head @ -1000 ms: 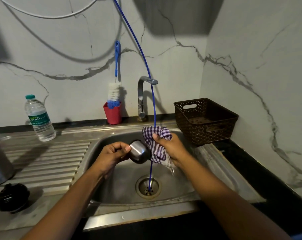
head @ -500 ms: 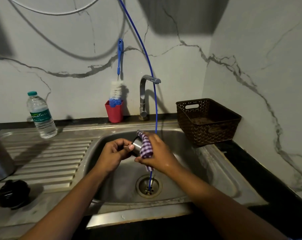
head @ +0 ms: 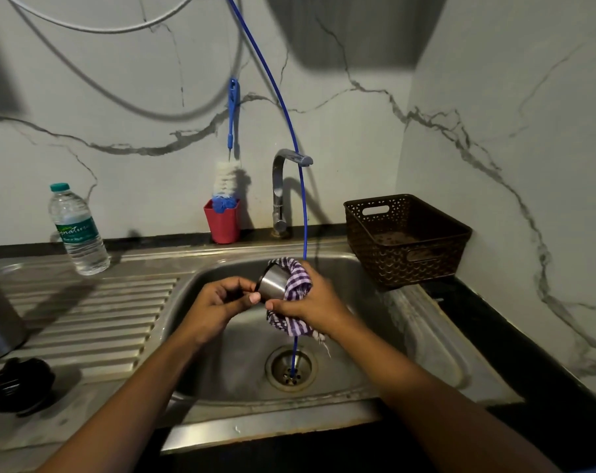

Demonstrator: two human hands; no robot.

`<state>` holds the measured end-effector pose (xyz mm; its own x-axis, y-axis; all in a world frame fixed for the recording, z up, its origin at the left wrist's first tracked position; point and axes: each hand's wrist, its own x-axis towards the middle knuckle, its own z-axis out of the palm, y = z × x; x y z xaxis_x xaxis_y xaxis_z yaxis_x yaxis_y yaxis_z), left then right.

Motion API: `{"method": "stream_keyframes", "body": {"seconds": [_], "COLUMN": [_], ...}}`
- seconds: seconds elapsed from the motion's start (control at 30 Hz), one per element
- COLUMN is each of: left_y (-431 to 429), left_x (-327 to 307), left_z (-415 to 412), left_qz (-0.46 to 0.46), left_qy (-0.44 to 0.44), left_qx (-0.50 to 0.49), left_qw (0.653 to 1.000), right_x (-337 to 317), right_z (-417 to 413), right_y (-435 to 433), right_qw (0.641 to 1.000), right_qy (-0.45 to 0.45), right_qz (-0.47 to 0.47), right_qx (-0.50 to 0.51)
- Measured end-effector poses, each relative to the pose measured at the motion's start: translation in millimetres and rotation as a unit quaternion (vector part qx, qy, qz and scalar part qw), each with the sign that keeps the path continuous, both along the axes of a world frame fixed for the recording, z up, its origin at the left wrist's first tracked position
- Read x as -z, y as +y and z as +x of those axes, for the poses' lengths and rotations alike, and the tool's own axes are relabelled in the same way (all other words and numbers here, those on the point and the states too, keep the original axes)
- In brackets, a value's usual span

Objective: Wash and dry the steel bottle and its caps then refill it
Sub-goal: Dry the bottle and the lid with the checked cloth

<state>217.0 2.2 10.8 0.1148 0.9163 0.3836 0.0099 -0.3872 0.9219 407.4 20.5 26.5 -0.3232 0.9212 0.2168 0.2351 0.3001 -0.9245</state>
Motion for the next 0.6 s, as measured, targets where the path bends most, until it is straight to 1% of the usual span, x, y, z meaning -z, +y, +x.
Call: {"method": "stream_keyframes", "body": {"seconds": [0.03, 0.07, 0.13, 0.23, 0.27, 0.33, 0.37, 0.4, 0.43, 0.47, 0.5, 0.53, 0.57, 0.6], "left_y": [0.8, 1.6, 5.0, 4.5, 4.5, 2.9, 3.3, 3.5, 2.7, 1.7, 1.3, 0.9, -0.7, -1.6], "left_x": [-0.6, -2.7, -3.2, -4.4, -4.3, -6.7, -6.1, -5.0, -4.5, -3.8, -1.8, -0.5, -1.7, -2.2], "left_z": [0.3, 1.6, 4.1, 3.9, 2.0, -0.2, -1.6, -2.7, -2.8, -2.7, -3.4, -2.7, -1.1, 0.1], "left_qz": [-0.007, -0.008, -0.012, -0.028, -0.031, -0.019, -0.011, -0.004, 0.002, 0.009, 0.018, 0.025, 0.032, 0.037], "left_qy": [-0.009, -0.016, -0.019, -0.003, 0.0, 0.014, 0.018, 0.022, 0.026, 0.035, 0.048, 0.059, 0.065, 0.069], "left_qx": [-0.005, -0.017, -0.028, -0.008, -0.003, -0.007, -0.01, -0.01, -0.008, -0.007, -0.004, -0.005, -0.003, -0.001], "left_qw": [1.0, 1.0, 0.999, 1.0, 1.0, 1.0, 1.0, 1.0, 1.0, 0.999, 0.999, 0.998, 0.997, 0.997], "right_x": [-1.0, -0.6, 1.3, 2.9, 3.7, 6.9, 8.8, 10.8, 12.8, 10.6, 5.9, 2.2, 0.9, 3.1], "right_z": [-0.8, -1.6, -4.0, -7.5, -8.4, -8.9, -10.1, -11.3, -12.8, -13.6, -13.1, -11.1, -6.6, -2.6], "right_y": [-1.6, -2.3, -3.1, -4.3, -5.0, -5.4, -3.9, -2.4, 1.8, 1.9, 0.6, 0.4, 0.7, 2.7], "right_qw": [0.996, 0.983, 0.953, 0.906, 0.882, 0.822, 0.799, 0.791, 0.818, 0.877, 0.951, 0.996, 0.991, 0.966], "right_qy": [-0.067, -0.131, -0.206, -0.287, -0.313, -0.333, -0.343, -0.351, -0.335, -0.289, -0.208, -0.083, 0.046, 0.141], "right_qz": [0.059, 0.121, 0.216, 0.305, 0.345, 0.449, 0.48, 0.485, 0.453, 0.37, 0.221, 0.045, -0.107, -0.188], "right_qx": [0.018, 0.034, 0.057, 0.064, 0.071, 0.107, 0.117, 0.122, 0.116, 0.101, 0.06, 0.004, -0.066, -0.105]}}
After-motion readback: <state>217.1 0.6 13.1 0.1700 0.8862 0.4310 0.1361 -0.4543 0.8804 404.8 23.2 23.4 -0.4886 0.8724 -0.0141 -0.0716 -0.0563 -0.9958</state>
